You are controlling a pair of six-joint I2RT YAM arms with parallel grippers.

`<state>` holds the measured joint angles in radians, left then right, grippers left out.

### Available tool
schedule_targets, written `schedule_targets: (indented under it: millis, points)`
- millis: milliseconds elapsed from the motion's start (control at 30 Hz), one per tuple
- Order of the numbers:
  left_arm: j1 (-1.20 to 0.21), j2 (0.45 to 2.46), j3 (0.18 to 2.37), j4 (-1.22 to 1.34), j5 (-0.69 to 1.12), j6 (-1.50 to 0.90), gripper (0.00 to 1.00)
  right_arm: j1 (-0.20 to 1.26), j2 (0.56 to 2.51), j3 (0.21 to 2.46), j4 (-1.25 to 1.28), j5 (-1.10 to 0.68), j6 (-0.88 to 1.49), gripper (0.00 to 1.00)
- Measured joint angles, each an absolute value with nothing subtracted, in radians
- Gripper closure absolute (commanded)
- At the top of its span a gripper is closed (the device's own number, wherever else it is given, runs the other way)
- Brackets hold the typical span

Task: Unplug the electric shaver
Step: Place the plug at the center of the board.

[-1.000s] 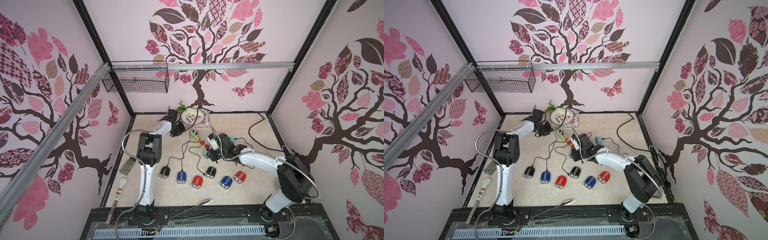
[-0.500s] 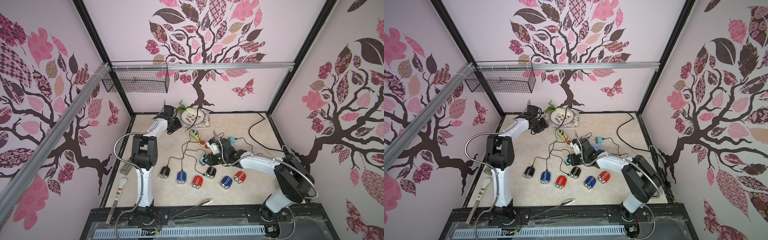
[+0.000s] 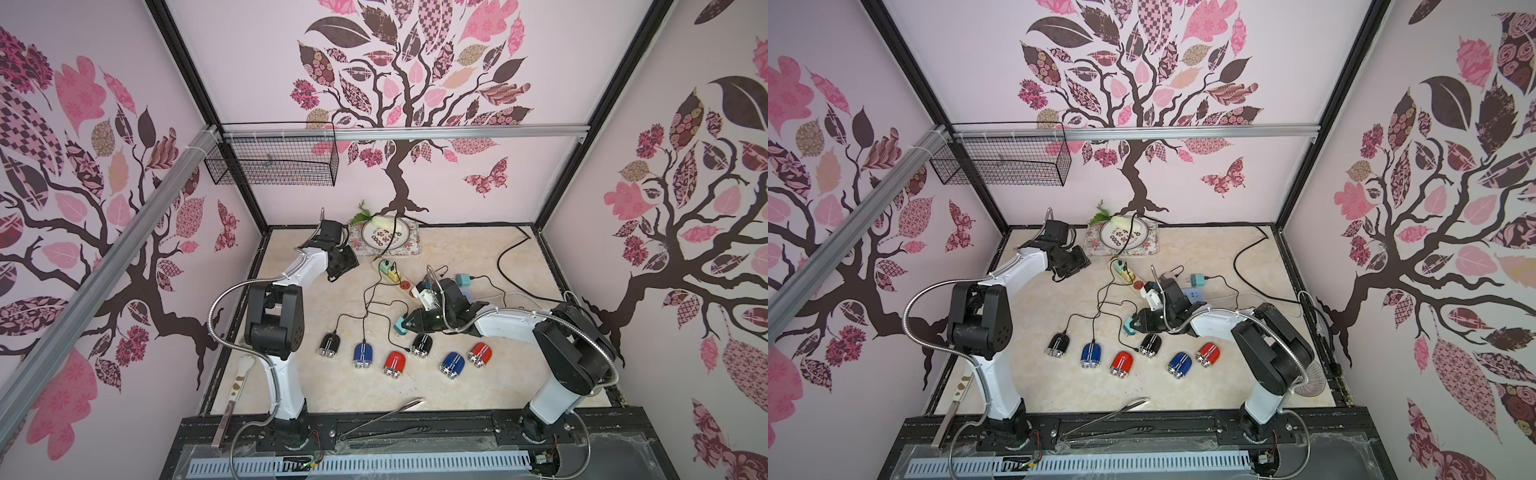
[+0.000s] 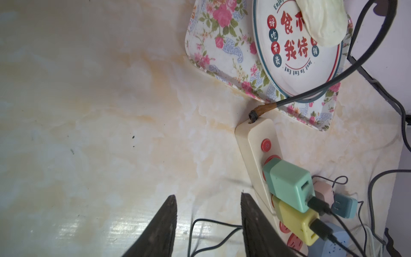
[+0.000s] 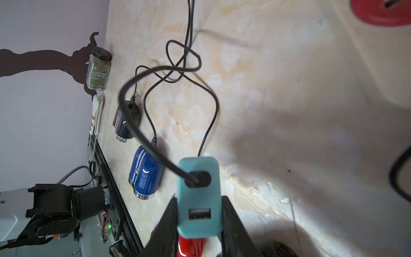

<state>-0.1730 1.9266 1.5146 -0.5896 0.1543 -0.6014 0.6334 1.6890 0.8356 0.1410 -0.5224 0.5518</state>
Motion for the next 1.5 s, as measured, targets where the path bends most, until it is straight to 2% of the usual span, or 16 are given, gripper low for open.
schedule_targets:
  millis: [400,600,1033,1500]
  points:
    - [-0.259,1.741,1.385,-0.602,0.067,-0.543,0.48,0.610,1.753,0.835,0.155,-0.546,0.561,0.71]
    - [-0.274,1.618,1.287,-0.612,0.037,-0.522,0.45,0.604,1.758,0.835,0.150,-0.550,0.555,0.61]
    - [-0.323,1.446,1.085,-0.645,0.023,-0.519,0.41,0.566,1.759,0.838,0.092,-0.540,0.522,0.53]
    - [-0.527,1.386,1.013,-0.712,-0.065,-0.559,0.35,0.553,1.653,0.894,-0.072,-0.432,0.418,0.53]
